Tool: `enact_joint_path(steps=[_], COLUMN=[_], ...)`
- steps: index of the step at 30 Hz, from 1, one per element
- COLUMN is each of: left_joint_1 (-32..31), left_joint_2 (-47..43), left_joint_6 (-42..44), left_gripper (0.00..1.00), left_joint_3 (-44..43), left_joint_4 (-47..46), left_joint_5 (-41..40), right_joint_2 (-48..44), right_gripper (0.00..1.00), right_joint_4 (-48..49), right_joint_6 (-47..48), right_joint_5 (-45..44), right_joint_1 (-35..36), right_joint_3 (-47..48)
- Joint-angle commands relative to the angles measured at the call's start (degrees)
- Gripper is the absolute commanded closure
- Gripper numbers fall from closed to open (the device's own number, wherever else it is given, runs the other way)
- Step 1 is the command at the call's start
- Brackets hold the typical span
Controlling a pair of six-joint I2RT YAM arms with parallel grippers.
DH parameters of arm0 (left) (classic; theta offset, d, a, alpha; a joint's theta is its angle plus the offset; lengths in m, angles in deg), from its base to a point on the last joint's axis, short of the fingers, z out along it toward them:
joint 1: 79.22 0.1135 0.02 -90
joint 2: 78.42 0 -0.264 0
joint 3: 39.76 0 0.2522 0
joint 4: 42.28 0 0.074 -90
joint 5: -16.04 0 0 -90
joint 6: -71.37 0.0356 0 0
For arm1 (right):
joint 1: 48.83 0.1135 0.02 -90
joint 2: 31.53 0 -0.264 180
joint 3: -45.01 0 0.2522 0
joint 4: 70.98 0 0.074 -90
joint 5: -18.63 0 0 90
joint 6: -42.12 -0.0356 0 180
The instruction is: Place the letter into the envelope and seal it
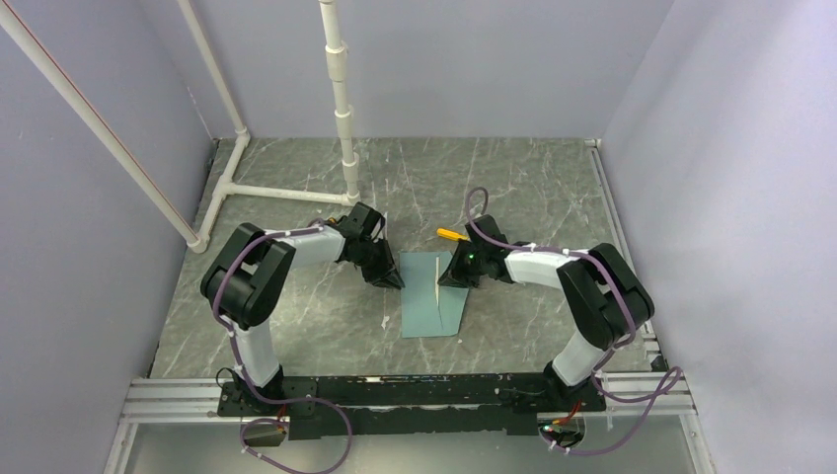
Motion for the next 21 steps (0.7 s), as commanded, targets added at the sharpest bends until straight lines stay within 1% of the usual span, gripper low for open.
enact_joint_path(steps=[1,11,14,16,19,21], left_joint_1=[-0.5,-0.5,-0.4,-0.4,-0.3,-0.2], left_joint_2=[4.8,5.0,4.5,3.8,1.8,-0.5], left_joint_6=[4.5,6.8,7.4,7.9,9.0,9.8], left_gripper=[0.79,0.78,0.78,0.78,0.76,0.73], left_joint_3=[1.7,0.8,0.7,0.4,-0.7,-2.0], left_joint_4=[3.8,3.2,3.3,3.7,4.8,5.9], left_joint_5=[-5.5,-4.6,-5.0,-5.5,-5.9,-6.6], right_joint_2=[4.3,5.5,4.6,2.9,-1.5,-5.0], right_gripper=[0.94,0.94,0.9,0.85,0.77,0.76], right_joint_4=[1.5,1.5,1.1,0.6,-2.1,-4.3], right_joint_6=[0.2,1.7,2.2,2.5,3.5,5.1], right_joint_5=[0.7,1.6,1.1,1.0,0.4,0.5], right_joint_1=[0.9,1.0,0.8,0.5,-0.7,-1.8], right_joint_3=[0.0,1.4,1.4,1.6,2.8,4.3])
